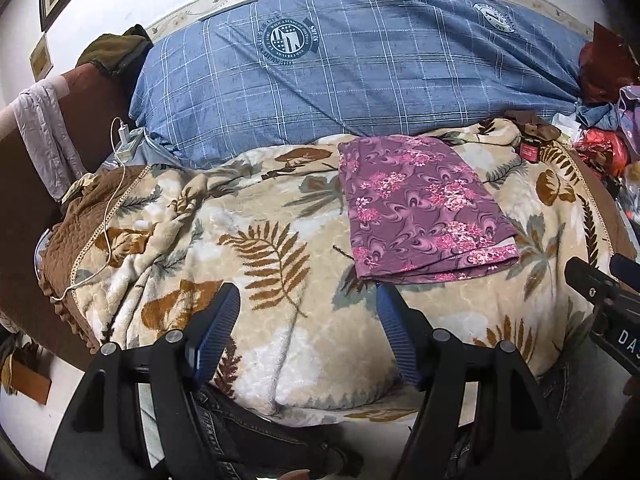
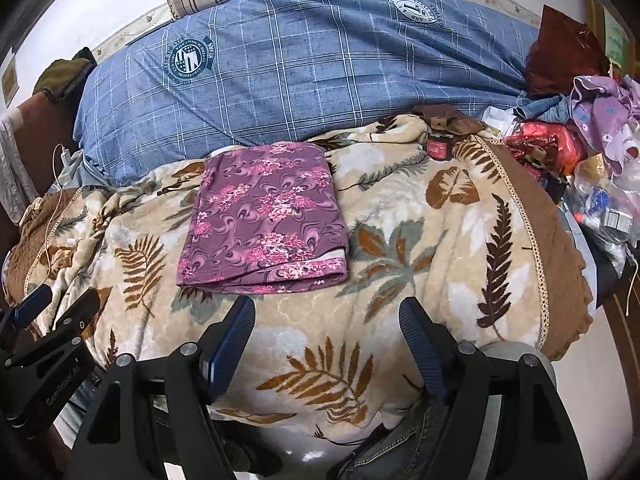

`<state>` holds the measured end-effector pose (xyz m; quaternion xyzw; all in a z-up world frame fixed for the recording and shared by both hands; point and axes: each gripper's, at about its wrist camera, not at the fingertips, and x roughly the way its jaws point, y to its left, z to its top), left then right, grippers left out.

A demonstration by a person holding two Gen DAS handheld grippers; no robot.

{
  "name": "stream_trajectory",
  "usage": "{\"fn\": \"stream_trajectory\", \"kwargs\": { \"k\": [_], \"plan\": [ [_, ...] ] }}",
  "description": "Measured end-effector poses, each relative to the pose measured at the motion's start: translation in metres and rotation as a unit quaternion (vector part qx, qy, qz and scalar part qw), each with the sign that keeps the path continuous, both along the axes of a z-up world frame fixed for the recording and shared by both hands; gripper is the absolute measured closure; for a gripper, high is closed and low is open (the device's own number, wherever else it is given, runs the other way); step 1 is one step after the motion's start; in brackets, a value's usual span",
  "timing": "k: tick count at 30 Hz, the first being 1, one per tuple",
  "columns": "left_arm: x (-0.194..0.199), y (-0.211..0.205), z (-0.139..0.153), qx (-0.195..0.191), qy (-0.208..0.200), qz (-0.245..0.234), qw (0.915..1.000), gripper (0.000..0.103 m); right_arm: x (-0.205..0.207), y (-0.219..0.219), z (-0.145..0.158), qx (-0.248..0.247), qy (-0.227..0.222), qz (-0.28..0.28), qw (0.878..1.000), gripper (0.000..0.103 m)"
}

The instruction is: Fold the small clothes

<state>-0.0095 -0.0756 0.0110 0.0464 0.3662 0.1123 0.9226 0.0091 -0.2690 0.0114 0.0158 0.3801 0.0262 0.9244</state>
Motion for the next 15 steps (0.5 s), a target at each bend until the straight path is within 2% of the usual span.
{"fn": "stream_trajectory", "kwargs": {
  "k": [10,15],
  "plan": [
    [0.0004,0.0045,0.0031,-0.018,-0.006,-0.007,0.9998,0.028,-0.0004,0.006,0.0005,-0.008,0.001,0.004,1.0,0.027],
    [0.0009,0.0034,0.0036,-0.004,-0.009,-0.008,0.9999,0.028,0.0012,0.0071,0.0009,-0.009,0.001,0.007,1.0,0.027]
  ]
}}
